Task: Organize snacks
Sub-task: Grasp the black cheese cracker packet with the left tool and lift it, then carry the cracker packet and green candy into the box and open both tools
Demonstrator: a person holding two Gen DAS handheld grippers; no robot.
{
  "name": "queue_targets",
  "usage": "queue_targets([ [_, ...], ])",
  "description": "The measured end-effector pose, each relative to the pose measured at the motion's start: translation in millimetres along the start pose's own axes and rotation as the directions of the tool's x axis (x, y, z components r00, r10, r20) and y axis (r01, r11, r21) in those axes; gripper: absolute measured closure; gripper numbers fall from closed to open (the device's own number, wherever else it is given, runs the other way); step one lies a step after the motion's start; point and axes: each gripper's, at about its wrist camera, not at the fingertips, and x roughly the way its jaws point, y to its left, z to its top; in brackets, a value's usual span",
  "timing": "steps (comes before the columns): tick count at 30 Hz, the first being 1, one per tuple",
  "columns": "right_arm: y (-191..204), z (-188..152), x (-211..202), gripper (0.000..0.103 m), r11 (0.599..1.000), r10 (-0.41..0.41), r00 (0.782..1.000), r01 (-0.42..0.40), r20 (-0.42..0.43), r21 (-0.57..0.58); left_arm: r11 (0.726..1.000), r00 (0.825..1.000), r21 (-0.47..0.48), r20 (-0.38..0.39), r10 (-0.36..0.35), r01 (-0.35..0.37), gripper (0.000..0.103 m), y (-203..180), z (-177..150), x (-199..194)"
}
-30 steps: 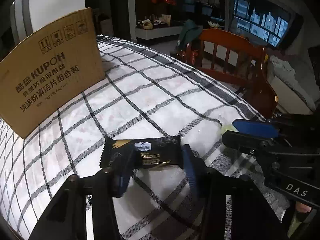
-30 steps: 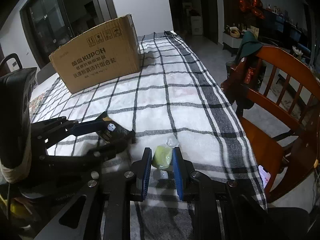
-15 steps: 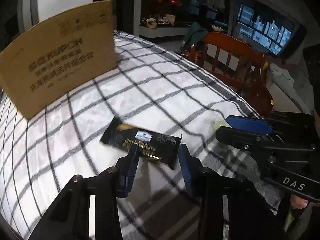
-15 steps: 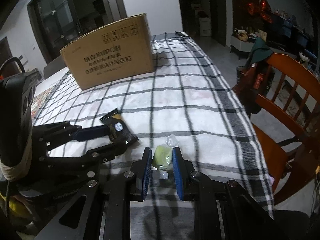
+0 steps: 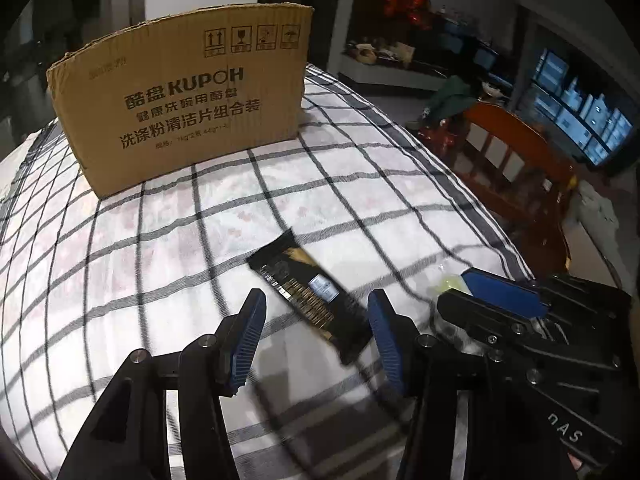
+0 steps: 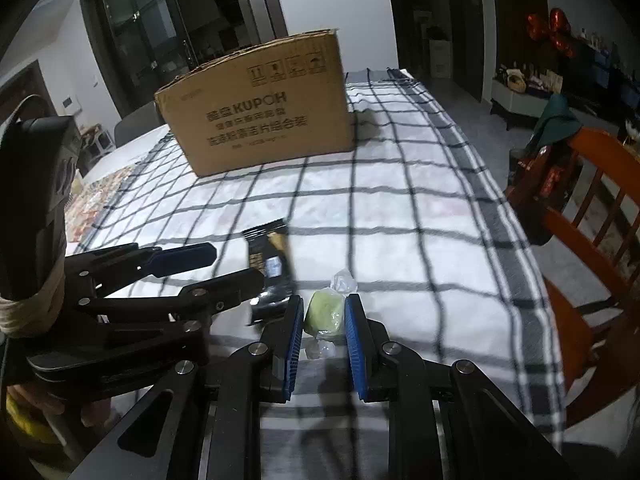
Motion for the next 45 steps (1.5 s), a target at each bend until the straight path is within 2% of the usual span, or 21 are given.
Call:
queue_targets([
  [5,-14.2,5.7,4.0,0.080,1.000,0.003,1.000,-0.003,0.006,0.018,0.992,0.995,-0.084,-0.031,0.096,-0.098,0.056,-9.8,3.8,18.5],
  [10,-17.1,10.1,7.7,0.080,0.999,0.016,1.000,-0.017,0.027,0.031,0.978,0.984,-0.108,-0.043,0.175,-0.179,0.059,-12.5,4.5,30.9],
  [18,-27.5,11.0,14.0,0.080,0.997,0.035,0.999,-0.037,0.030,0.074,0.965,0.973,-0.123,-0.050,0.227,-0.232,0.059,-13.6,4.9,38.6],
  [27,-21.6,8.4,20.2,0.080,0.996,0.038,0.999,-0.038,0.004,0.078,0.976,0.983,-0.123,-0.036,0.179,-0.182,0.066,-6.6,2.3,31.9],
  [34,-12.0,13.6,9.4,0.080,0.996,0.047,0.999,-0.049,0.020,0.070,0.984,0.989,-0.109,0.035,0.143,-0.139,0.067,-1.6,1.7,3.6],
  [45,8.3,40.3,-8.5,0.080,0.999,0.042,0.998,-0.042,0.055,0.004,0.989,0.977,-0.070,0.162,0.141,-0.131,0.067,9.4,18.2,-39.1],
])
